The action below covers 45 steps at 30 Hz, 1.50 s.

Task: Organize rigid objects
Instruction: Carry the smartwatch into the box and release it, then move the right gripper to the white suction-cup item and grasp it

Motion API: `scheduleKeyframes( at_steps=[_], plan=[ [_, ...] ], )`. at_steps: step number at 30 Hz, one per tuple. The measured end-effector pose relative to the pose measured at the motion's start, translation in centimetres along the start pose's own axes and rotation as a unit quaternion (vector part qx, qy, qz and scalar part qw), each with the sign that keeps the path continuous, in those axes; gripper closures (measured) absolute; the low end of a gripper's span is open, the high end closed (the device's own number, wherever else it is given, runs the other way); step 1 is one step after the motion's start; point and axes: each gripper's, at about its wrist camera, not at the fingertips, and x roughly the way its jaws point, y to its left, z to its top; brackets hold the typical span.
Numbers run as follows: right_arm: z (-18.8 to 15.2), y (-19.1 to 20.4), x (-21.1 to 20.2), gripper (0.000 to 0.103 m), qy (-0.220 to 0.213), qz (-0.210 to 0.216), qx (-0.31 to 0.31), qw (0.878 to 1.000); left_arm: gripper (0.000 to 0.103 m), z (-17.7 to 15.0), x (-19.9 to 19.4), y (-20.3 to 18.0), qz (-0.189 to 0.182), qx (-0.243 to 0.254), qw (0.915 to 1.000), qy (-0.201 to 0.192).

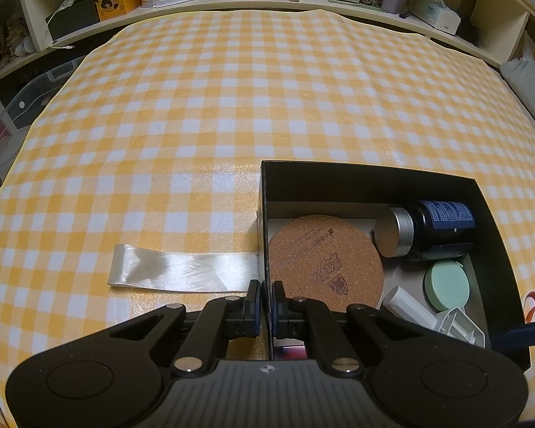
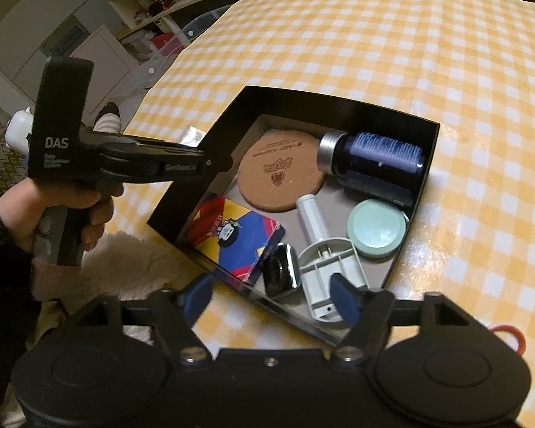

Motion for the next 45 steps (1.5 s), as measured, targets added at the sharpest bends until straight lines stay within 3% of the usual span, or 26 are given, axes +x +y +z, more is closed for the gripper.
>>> scheduleKeyframes(
  at_steps=[5,8,14,20,29,33,40,43,45],
  plan=[
    [-0.1,0.2,-1.1,0.004,-0.013,-0.003,0.003,1.0,0.097,-0.1,0.0,0.0,0.0,0.0,1.0,0.0],
    [-0.3,0.3,-2.2,0.0,-0.041,-0.018,-0.009,0.999,0.097,-0.1,0.0,0.0,0.0,0.0,1.0,0.0],
    [0.0,-1.0,-4.1,0.0,-0.08,-0.065,-0.009,0.995,0.097,-0.1,0.0,0.0,-0.001,0.0,1.0,0.0],
    [0.4,-5.2,-7.6,0.0,-0.117,-0.103,0.035,0.987,0.097,-0.2,0.0,0.0,-0.001,0.0,1.0,-0.001],
    [-1.4,-13.7,-9.8,0.0,-0.093,-0.139,0.154,0.974,0.097,-0.3,0.0,0.0,0.0,0.0,1.0,-0.001],
    [-2.6,-15.6,-10.4,0.0,-0.089,-0.169,0.173,0.966,0.097,-0.3,0.0,0.0,-0.001,0.0,1.0,-0.001],
    [-3.7,-19.0,-10.5,0.0,-0.082,-0.178,0.221,0.955,0.097,-0.4,0.0,0.1,-0.001,0.0,1.0,-0.001],
    [-3.7,-19.8,-10.0,0.007,-0.067,-0.207,0.228,0.949,0.097,-0.4,0.0,0.1,-0.001,0.0,1.0,-0.001],
    [-3.8,-20.4,-9.7,0.023,-0.057,-0.22,0.235,0.945,0.097,-0.4,0.0,0.1,-0.001,0.0,1.0,-0.001]
  ],
)
